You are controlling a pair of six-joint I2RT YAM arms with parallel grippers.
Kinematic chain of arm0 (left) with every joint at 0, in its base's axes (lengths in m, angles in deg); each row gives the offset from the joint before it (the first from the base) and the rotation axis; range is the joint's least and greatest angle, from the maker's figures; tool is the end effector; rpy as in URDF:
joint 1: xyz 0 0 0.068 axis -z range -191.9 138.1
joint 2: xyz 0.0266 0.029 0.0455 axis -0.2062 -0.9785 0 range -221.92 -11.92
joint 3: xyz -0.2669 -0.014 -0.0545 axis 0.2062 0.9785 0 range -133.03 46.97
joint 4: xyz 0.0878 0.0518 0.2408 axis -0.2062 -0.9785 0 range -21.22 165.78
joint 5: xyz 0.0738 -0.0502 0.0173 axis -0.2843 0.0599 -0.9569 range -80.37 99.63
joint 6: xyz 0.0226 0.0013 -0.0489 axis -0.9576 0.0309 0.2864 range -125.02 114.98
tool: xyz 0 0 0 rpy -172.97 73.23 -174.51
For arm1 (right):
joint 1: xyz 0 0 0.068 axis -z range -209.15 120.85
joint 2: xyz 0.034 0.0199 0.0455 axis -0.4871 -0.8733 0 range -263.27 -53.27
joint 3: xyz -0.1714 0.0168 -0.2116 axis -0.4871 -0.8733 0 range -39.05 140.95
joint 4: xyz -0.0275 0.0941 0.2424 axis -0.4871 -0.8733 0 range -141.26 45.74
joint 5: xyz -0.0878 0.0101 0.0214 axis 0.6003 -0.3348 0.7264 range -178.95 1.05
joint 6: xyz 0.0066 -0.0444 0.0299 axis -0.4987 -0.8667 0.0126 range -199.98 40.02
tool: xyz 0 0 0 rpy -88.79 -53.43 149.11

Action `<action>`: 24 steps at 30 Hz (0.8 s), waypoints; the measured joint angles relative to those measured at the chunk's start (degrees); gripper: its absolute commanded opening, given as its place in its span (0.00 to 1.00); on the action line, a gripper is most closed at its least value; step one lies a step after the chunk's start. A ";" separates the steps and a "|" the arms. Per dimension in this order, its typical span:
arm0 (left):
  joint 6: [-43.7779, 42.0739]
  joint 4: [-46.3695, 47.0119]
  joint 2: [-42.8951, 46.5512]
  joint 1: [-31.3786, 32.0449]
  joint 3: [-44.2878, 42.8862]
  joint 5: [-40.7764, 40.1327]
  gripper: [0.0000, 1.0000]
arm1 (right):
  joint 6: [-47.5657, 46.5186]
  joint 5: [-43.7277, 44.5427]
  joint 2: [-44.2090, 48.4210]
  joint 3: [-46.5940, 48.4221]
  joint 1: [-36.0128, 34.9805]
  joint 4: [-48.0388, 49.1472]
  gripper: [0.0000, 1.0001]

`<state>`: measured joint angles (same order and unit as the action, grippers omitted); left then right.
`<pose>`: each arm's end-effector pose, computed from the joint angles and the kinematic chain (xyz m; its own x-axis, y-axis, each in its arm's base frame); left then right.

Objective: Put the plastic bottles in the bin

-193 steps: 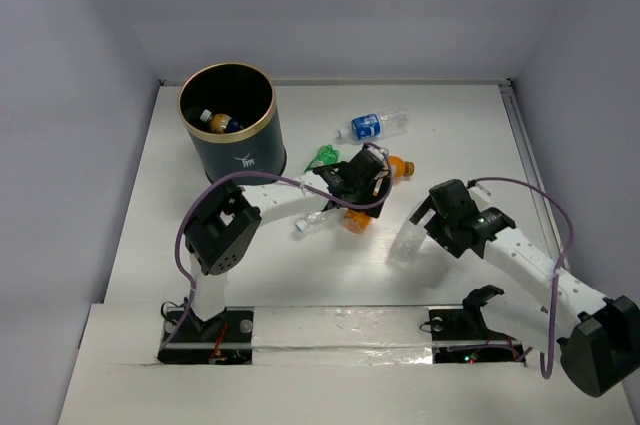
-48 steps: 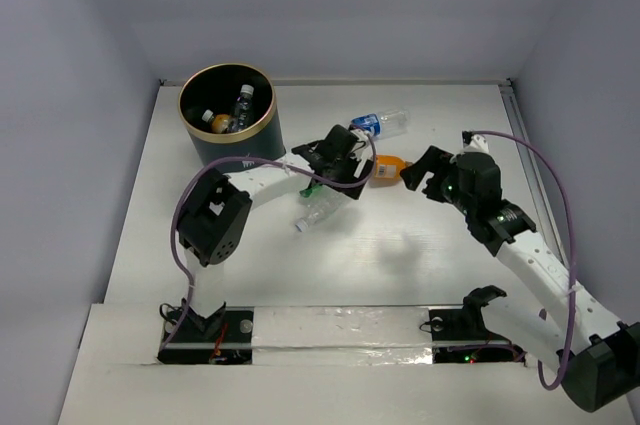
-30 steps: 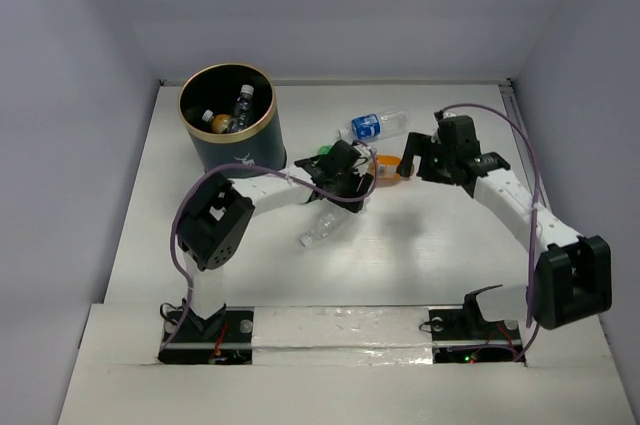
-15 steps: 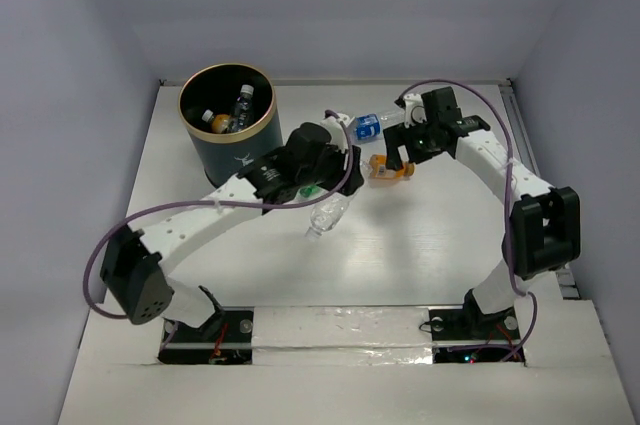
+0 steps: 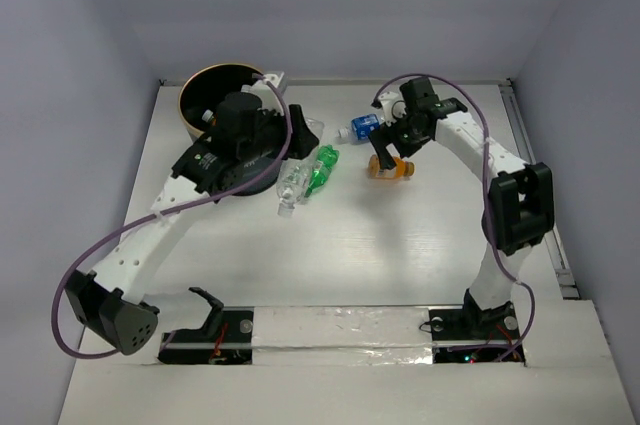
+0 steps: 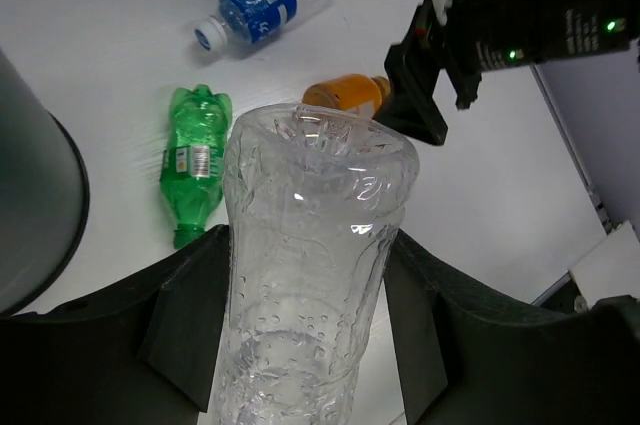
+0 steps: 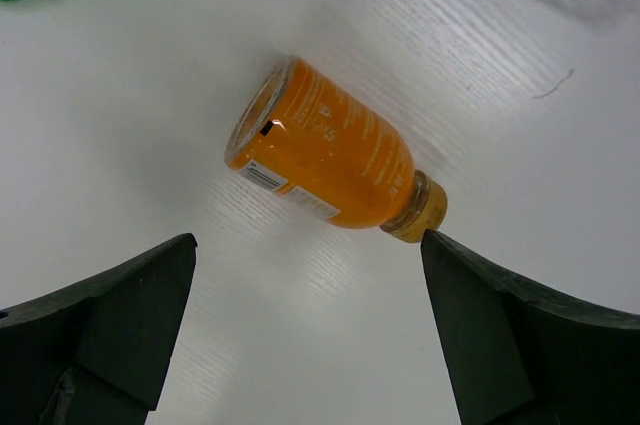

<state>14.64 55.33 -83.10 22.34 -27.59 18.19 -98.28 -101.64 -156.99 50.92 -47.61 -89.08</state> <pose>0.2288 -0.1622 0.4058 -0.4552 -0.0926 -0.8855 0.5532 0.7499 -0.3628 0.3689 0.1313 0.2773 -0.6373 -0.5357 -0.5540 -0.6506 0.7593 0.0142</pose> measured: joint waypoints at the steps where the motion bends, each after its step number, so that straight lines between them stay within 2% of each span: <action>1: 0.09 -0.39 0.50 -1.27 -0.28 0.59 0.35 | -0.52 0.17 -0.92 0.13 -0.20 -0.61 1.00; 4: 0.20 -1.29 1.31 -3.45 -1.16 1.68 0.35 | -2.05 0.39 -3.48 0.81 -1.14 -1.95 1.00; 13: 0.20 -3.52 0.79 -4.37 -2.34 4.70 0.33 | -4.66 3.72 -10.38 6.95 -3.34 -2.78 1.00; 24: 1.44 -2.78 -0.72 -6.91 -8.94 8.02 0.32 | -2.23 4.74 -15.30 7.67 -4.42 -2.86 0.99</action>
<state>16.08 52.56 -83.82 15.43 -36.53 26.21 -100.51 -96.90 -172.29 58.60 -52.03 -91.94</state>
